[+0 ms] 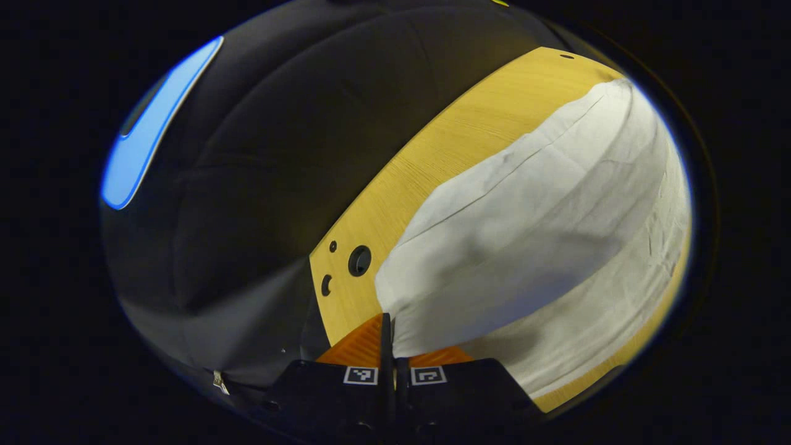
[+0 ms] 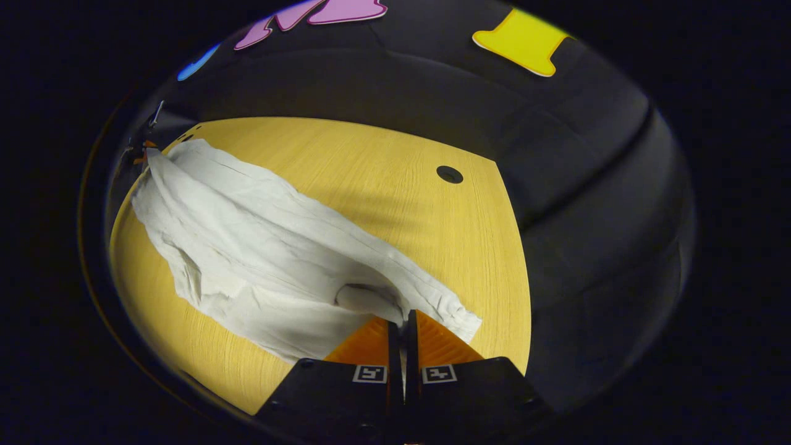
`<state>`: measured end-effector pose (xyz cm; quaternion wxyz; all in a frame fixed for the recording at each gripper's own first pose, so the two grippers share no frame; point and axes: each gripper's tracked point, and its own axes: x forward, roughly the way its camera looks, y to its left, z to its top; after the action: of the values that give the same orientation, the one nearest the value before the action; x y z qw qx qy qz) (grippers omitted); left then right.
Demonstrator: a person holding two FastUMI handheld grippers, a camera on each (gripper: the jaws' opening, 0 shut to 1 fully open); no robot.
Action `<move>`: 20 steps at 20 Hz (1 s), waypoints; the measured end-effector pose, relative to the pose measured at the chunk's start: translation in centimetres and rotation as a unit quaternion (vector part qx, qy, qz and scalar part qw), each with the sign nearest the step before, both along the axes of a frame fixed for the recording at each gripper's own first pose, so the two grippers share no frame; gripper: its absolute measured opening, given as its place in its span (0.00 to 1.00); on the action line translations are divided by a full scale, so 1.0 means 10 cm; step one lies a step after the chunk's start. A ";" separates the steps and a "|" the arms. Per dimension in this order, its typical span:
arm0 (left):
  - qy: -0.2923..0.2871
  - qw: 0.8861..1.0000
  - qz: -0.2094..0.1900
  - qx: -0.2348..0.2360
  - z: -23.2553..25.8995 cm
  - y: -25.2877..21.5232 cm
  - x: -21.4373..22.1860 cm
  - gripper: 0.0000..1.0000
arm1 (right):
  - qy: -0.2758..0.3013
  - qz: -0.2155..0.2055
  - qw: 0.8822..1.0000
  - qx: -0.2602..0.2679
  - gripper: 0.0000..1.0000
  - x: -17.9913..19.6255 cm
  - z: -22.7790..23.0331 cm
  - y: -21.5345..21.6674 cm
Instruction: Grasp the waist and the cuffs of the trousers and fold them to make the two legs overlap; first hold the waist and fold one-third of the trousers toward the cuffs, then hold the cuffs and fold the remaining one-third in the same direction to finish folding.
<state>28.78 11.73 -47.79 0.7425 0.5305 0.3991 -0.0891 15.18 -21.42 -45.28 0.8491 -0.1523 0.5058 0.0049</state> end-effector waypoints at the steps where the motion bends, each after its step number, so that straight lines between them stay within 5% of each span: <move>1: 0.005 1.000 -0.001 0.004 -0.08 -0.02 0.04 0.05 | 0.003 -0.009 1.000 0.004 0.06 0.02 -0.04 0.00; 8: 0.035 0.998 -0.010 0.047 -0.54 0.08 0.28 0.05 | 0.030 -0.065 0.997 0.014 0.06 0.11 -0.36 -0.04; 10: 0.031 0.997 -0.024 0.065 -0.56 0.01 0.31 0.05 | 0.032 -0.078 0.996 0.013 0.08 0.13 -0.38 -0.06; 11: 0.031 0.996 -0.024 0.077 -0.54 0.03 0.32 0.06 | 0.033 -0.082 0.996 0.016 0.19 0.12 -0.38 -0.04; 12: 0.027 0.996 -0.027 0.083 -0.52 0.02 0.30 0.06 | 0.034 -0.083 0.996 0.017 0.17 0.12 -0.38 -0.03; 14: 0.023 0.996 -0.020 0.082 -0.55 0.07 0.30 0.06 | 0.038 -0.069 0.997 0.008 0.19 0.11 -0.37 -0.02; 15: 0.026 0.997 -0.013 0.077 -0.57 0.11 0.29 0.07 | 0.042 -0.054 0.998 0.001 0.12 0.11 -0.38 -0.01; 16: 0.028 0.997 -0.006 0.071 -0.59 0.13 0.26 0.07 | 0.045 -0.038 0.998 -0.006 0.20 0.10 -0.38 0.00; 20: 0.036 0.998 0.015 0.055 -0.63 0.17 0.22 0.06 | 0.053 -0.013 0.998 -0.007 0.21 0.07 -0.37 0.02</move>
<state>31.00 13.39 -54.13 0.6987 0.5610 0.4377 -0.0745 15.92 -21.26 -48.99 0.8197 -0.1515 0.5524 -0.0019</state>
